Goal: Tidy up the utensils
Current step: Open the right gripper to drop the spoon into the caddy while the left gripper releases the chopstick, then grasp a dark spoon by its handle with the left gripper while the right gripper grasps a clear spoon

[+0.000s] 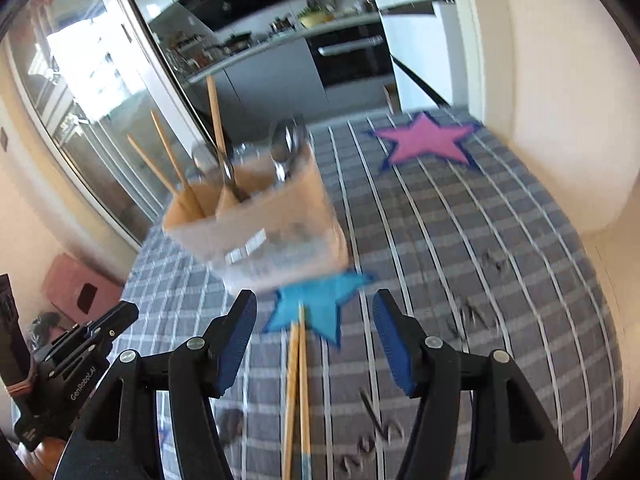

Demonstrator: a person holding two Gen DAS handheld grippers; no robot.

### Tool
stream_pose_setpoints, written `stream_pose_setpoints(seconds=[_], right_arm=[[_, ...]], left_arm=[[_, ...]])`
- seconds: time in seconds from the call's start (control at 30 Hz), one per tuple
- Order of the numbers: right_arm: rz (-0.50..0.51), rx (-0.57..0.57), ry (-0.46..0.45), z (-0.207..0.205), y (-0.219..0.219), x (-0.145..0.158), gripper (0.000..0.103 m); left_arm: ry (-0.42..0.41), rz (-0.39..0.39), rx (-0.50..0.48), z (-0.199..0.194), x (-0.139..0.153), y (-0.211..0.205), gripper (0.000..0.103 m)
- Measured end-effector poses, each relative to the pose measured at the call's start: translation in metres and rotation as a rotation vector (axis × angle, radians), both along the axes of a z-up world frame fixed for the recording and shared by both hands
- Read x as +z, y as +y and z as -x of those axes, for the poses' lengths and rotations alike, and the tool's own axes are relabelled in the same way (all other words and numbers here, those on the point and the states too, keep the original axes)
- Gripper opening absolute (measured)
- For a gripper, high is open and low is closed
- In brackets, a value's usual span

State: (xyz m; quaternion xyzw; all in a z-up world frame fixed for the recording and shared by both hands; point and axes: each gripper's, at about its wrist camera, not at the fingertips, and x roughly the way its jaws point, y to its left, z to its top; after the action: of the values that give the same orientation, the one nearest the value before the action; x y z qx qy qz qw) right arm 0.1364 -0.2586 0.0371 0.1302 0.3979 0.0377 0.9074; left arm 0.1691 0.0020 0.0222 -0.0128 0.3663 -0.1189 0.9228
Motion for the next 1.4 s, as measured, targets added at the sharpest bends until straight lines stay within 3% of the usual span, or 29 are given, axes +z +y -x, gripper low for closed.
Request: stream_pose_setpoints(seconds=[0.43,0.47,0.5,0.9,1.03,1.4], right_arm=[[0.018,-0.039,0.17,0.056,0.006,-0.046,0.064],[0.016,-0.043,0.181,0.06,0.007,-0.05,0.064],[0.015,-0.046,0.188,0.062,0.007,-0.052,0.064],[0.024,-0.087,0.278,0.097,0.002,-0.065,0.064],[0.033,-0.147,0.328,0.114,-0.013,-0.064,0.064],[-0.158,-0.317,0.464,0.154,-0.048,-0.082,0.064]], left_arm=[[0.123,0.009,-0.066,0.051,-0.04,-0.002,0.041],[0.136,0.008,-0.068,0.053,-0.043,-0.001,0.077],[0.154,0.003,-0.062,0.055,-0.046,0.0,0.103],[0.203,-0.044,-0.074,0.06,-0.066,-0.005,0.103],[0.237,-0.061,-0.1,0.059,-0.076,-0.009,0.103],[0.316,-0.067,-0.158,0.055,-0.093,-0.017,0.103]])
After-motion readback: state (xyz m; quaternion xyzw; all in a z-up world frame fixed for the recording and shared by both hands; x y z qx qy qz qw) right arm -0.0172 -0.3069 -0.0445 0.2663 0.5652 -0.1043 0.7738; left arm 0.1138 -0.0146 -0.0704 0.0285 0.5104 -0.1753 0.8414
